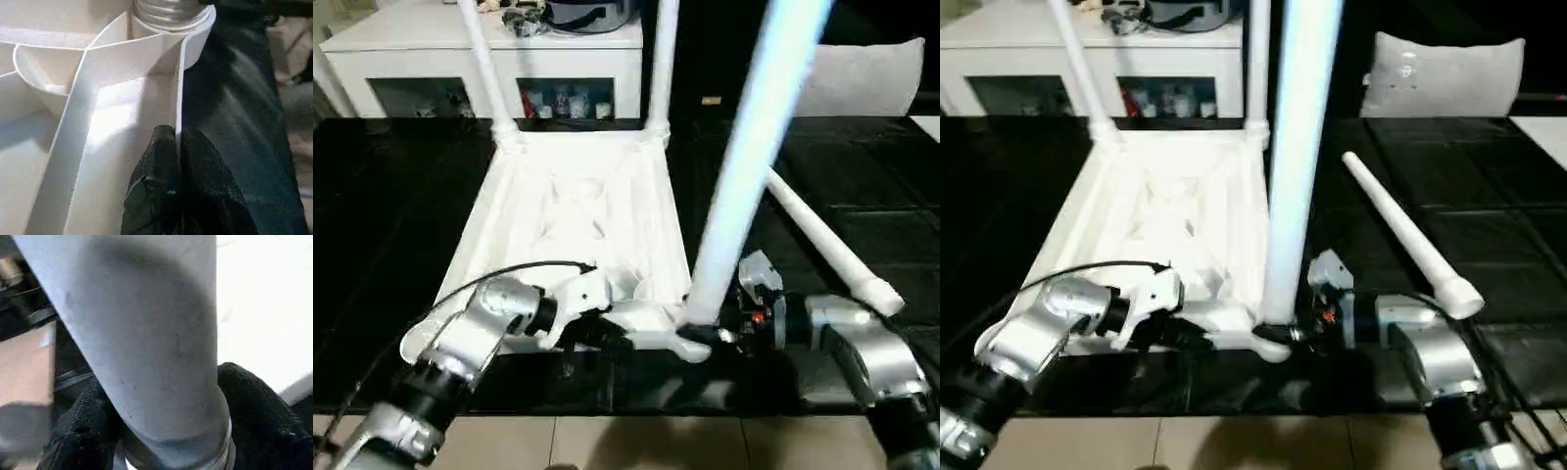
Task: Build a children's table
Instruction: Rotate leg to tighten
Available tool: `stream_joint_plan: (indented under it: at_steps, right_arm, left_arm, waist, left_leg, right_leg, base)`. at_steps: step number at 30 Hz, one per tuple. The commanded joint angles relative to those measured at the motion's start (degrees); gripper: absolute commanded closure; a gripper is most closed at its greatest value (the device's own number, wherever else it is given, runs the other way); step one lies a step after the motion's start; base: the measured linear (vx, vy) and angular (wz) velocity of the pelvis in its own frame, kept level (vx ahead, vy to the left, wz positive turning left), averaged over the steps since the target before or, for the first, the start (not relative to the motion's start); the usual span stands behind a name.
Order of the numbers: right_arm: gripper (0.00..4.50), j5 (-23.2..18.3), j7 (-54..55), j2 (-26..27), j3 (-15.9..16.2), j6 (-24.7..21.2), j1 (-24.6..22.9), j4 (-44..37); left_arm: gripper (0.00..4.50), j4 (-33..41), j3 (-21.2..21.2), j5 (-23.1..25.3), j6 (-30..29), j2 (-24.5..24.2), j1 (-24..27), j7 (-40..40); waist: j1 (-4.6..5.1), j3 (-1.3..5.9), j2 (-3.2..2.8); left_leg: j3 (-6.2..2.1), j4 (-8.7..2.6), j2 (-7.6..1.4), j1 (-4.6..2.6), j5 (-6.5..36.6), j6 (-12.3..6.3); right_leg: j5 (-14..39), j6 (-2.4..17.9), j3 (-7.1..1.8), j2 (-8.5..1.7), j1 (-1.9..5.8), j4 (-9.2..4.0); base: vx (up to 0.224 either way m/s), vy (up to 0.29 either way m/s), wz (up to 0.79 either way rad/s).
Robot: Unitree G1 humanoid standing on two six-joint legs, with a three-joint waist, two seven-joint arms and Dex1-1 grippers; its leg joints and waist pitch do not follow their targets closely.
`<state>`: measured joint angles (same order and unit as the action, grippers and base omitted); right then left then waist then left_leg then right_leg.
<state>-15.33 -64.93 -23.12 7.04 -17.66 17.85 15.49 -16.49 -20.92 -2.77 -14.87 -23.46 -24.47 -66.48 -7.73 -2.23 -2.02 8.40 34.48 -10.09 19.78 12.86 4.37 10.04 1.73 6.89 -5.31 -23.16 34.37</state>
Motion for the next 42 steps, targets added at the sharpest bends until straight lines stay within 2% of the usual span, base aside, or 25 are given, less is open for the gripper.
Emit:
stream_joint_plan:
  at_steps: [1,3,4,5,6,7,8,9,11,12,14,15,16,20,22,25,26,29,30,31,33,35,37,40,42]
  right_arm:
    - [1.85,0.52,4.84,3.63,1.67,-1.62,1.0,1.06]
    - [1.85,2.53,15.84,8.64,-0.71,-2.12,3.49,4.85]
    - [1.85,2.99,18.99,10.13,-1.44,-2.37,4.15,5.7]
    - [1.85,3.89,24.14,12.15,-2.56,-2.66,5.16,6.88]
    - [1.85,4.41,26.83,13.11,-3.1,-2.81,5.65,7.41]
    - [1.85,4.63,31.46,14.8,-4.49,-3.09,6.76,9.12]
    - [1.85,4.57,34.19,15.97,-5.49,-3.1,7.42,10.21]
    - [1.85,4.4,37.59,17.49,-6.84,-3.1,8.26,11.64]
    - [1.85,6.22,39.1,17.86,-6.06,-1.17,8.54,12.69]
    - [1.85,6.94,38.98,18.05,-5.74,-0.57,8.47,12.9]
    - [1.3,6.87,38.76,18.45,-5.95,-0.82,8.15,12.47]
    - [1.3,6.22,38.54,18.74,-6.59,-1.06,7.6,11.47]
    - [1.13,5.76,38.2,18.66,-6.94,-0.93,7.25,10.8]
    - [0.93,4.94,36.81,17.58,-7.48,0.25,6.83,9.9]
    - [0.69,4.21,34.48,16.17,-7.54,1.18,6.35,8.91]
    - [0.46,3.34,26.6,11.63,-6.0,1.58,4.69,5.84]
    - [0.36,3.28,23.69,10.01,-5.16,1.98,4.11,4.74]
    - [0.09,2.6,19.0,6.92,-4.62,1.84,3.37,3.03]
    - [0.04,2.25,15.51,4.51,-4.1,1.5,3.27,2.36]
    - [0.04,2.25,15.51,4.51,-4.1,1.5,3.27,2.36]
    - [0.04,2.33,10.52,1.41,-2.8,1.81,3.11,1.81]
    - [0.04,2.24,5.02,-1.56,-1.25,3.09,2.82,1.21]
    - [0.04,2.11,3.25,-2.41,-0.71,3.43,2.72,0.96]
    - [0.04,1.98,0.47,-3.57,0.2,3.78,2.56,0.62]
    - [0.31,1.87,-3.92,-4.89,1.76,4.43,2.72,0.81]
  left_arm:
    - [4.5,1.5,0.87,-1.69,-1.86,3.58,-0.05,5.1]
    - [4.5,2.53,3.6,-2.22,-6.73,8.25,-0.3,12.81]
    - [4.5,2.89,4.56,-2.46,-8.39,9.93,-0.44,15.17]
    - [4.5,3.0,5.62,-2.14,-10.17,12.3,-0.81,18.55]
    - [4.5,2.96,6.03,-1.78,-10.85,13.42,-1.02,20.16]
    - [4.5,1.86,6.15,-0.35,-10.91,14.97,-1.78,23.24]
    - [4.5,0.96,6.27,0.79,-10.89,16.07,-2.41,25.86]
    - [4.5,-0.27,6.4,2.31,-10.85,17.48,-3.25,29.39]
    - [4.5,-1.31,5.22,4.81,-10.66,17.93,-4.15,31.76]
    - [4.5,-1.45,4.87,5.51,-11.21,18.15,-4.33,32.33]
    - [4.5,-1.32,4.81,5.47,-11.77,18.49,-4.23,32.27]
    - [4.5,-0.48,4.85,5.19,-12.31,18.56,-3.8,31.76]
    - [4.5,0.11,4.78,5.04,-12.39,18.39,-3.51,31.28]
    - [4.5,0.24,4.73,4.88,-11.32,17.99,-3.21,30.43]
    - [4.5,0.29,3.96,4.8,-9.78,17.03,-2.96,28.67]
    - [4.5,1.21,2.61,4.14,-8.47,14.33,-2.03,23.71]
    - [4.5,1.38,2.27,4.08,-8.29,13.45,-1.85,22.42]
    - [4.5,1.47,1.65,3.92,-7.31,11.2,-1.58,19.31]
    - [4.5,1.61,1.08,3.5,-6.04,9.2,-1.34,16.02]
    - [4.5,1.61,1.08,3.5,-6.04,9.2,-1.34,16.02]
    - [4.5,1.76,0.05,2.9,-4.43,6.54,-1.09,11.31]
    - [4.5,2.03,-1.4,1.74,-0.25,3.0,-0.41,4.2]
    - [4.5,1.99,-1.57,1.16,0.55,2.14,-0.3,2.22]
    - [4.5,1.69,-1.8,0.56,1.1,1.04,-0.38,-0.24]
    - [4.5,0.99,-2.36,-0.38,1.91,-0.84,-0.82,-4.86]
  waist:
    - [0.37,2.81,0.89]
    - [1.94,2.28,1.2]
    - [2.24,2.26,1.2]
    - [2.81,2.46,1.37]
    - [3.19,2.47,1.51]
    - [3.23,2.67,1.36]
    - [3.56,2.72,1.39]
    - [3.75,2.88,1.15]
    - [3.49,3.34,1.02]
    - [3.44,3.41,0.95]
    - [3.18,3.61,1.06]
    - [3.05,3.59,0.97]
    - [2.89,3.51,0.93]
    - [2.87,3.32,0.82]
    - [2.81,3.26,0.85]
    - [2.65,3.27,0.97]
    - [2.52,3.24,0.92]
    - [2.33,3.19,0.87]
    - [2.37,3.17,0.87]
    - [2.35,3.18,0.82]
    - [2.36,3.23,0.92]
    - [2.17,3.24,0.89]
    - [2.31,3.17,0.99]
    - [1.69,3.21,0.81]
    - [1.21,3.21,0.85]
  left_leg:
    - [-0.14,-4.52,-2.62,0.64,7.66,-2.87]
    - [-0.2,-4.63,-2.08,0.52,11.06,-1.11]
    - [-0.35,-4.55,-1.83,0.44,11.43,-0.83]
    - [-0.34,-4.5,-1.84,0.37,10.77,-0.74]
    - [-0.48,-4.56,-1.69,0.76,10.41,-1.15]
    - [-0.38,-4.55,-1.74,0.55,9.71,-1.27]
    - [-0.35,-4.52,-1.65,0.52,9.08,-1.85]
    - [-0.25,-4.58,-1.77,0.46,7.9,-2.29]
    - [-0.21,-4.35,-2.0,0.53,5.45,-3.03]
    - [-0.2,-4.25,-2.19,0.84,3.49,-3.91]
    - [-0.18,-3.96,-2.2,1.0,0.85,-5.06]
    - [-0.07,-3.85,-2.07,1.06,0.21,-5.85]
    - [-0.02,-3.88,-2.09,1.03,0.37,-6.26]
    - [0.02,-4.08,-2.18,0.94,2.65,-5.87]
    - [-0.02,-4.18,-2.24,0.9,3.79,-5.59]
    - [-0.11,-4.16,-2.35,0.92,3.61,-6.0]
    - [-0.02,-4.16,-2.46,0.83,3.9,-6.38]
    - [-0.07,-4.14,-2.41,0.89,3.96,-6.59]
    - [-0.07,-4.18,-2.4,0.91,4.36,-6.54]
    - [-0.1,-4.17,-2.46,0.86,4.5,-6.48]
    - [-0.11,-4.13,-2.52,0.88,4.38,-6.56]
    - [-0.2,-4.11,-2.53,0.8,4.61,-6.86]
    - [-0.09,-4.15,-2.72,0.87,4.19,-7.02]
    - [0.0,-4.11,-2.89,0.6,4.24,-6.8]
    - [-0.01,-4.12,-3.03,0.56,4.41,-6.68]
  right_leg:
    - [23.66,6.42,-3.22,-4.03,3.54,-5.2]
    - [31.56,3.44,-2.64,-4.0,3.4,-6.24]
    - [33.46,2.52,-2.34,-4.02,3.44,-6.6]
    - [33.88,1.87,-2.37,-4.13,3.42,-6.61]
    - [33.58,1.01,-2.19,-3.95,3.7,-6.87]
    - [32.32,1.13,-2.4,-3.91,3.55,-6.75]
    - [30.57,1.83,-2.52,-3.8,3.39,-6.69]
    - [28.15,2.76,-2.76,-3.68,3.2,-6.49]
    - [22.37,4.4,-2.98,-3.63,3.35,-5.73]
    - [17.94,6.01,-3.17,-3.61,3.47,-5.09]
    - [12.24,8.15,-3.29,-3.65,3.79,-4.24]
    - [10.27,8.99,-3.32,-3.64,3.87,-4.09]
    - [10.42,9.33,-3.32,-3.72,3.92,-4.13]
    - [14.33,8.61,-3.2,-3.75,3.89,-4.68]
    - [15.67,8.08,-3.21,-3.76,3.88,-4.87]
    - [14.03,8.16,-3.3,-3.65,4.05,-4.63]
    - [13.87,8.45,-3.38,-3.75,3.89,-4.59]
    - [14.54,8.56,-3.35,-3.73,3.92,-4.62]
    - [15.17,8.57,-3.31,-3.76,3.96,-4.7]
    - [15.27,8.63,-3.3,-3.75,3.93,-4.71]
    - [14.51,9.07,-3.34,-3.75,3.94,-4.52]
    - [14.33,9.58,-3.28,-3.8,3.88,-4.49]
    - [13.34,10.05,-3.46,-3.79,3.83,-4.25]
    - [14.14,10.16,-3.44,-3.8,3.65,-4.31]
    - [13.97,10.34,-3.45,-3.84,3.58,-4.18]
  base:
    - [0.0,0.0,0.0]
    - [0.0,0.0,0.0]
    - [0.0,0.0,0.0]
    - [0.0,0.0,0.0]
    - [0.0,0.0,0.0]
    - [0.0,0.0,0.0]
    - [0.0,0.0,0.0]
    - [0.0,0.0,0.0]
    - [0.0,0.0,0.0]
    - [0.0,0.0,0.0]
    - [0.053,-0.004,0.02]
    - [0.0,0.0,0.0]
    - [0.0,0.0,0.0]
    - [0.0,0.0,0.0]
    - [0.0,0.0,0.0]
    - [0.0,0.0,0.0]
    - [0.0,0.0,0.0]
    - [0.0,0.0,0.0]
    - [0.0,0.0,0.0]
    - [0.0,0.0,0.0]
    - [0.0,0.0,0.0]
    - [0.0,0.0,0.0]
    - [0.0,0.0,0.0]
    - [0.0,0.0,0.0]
    - [0.0,0.0,0.0]
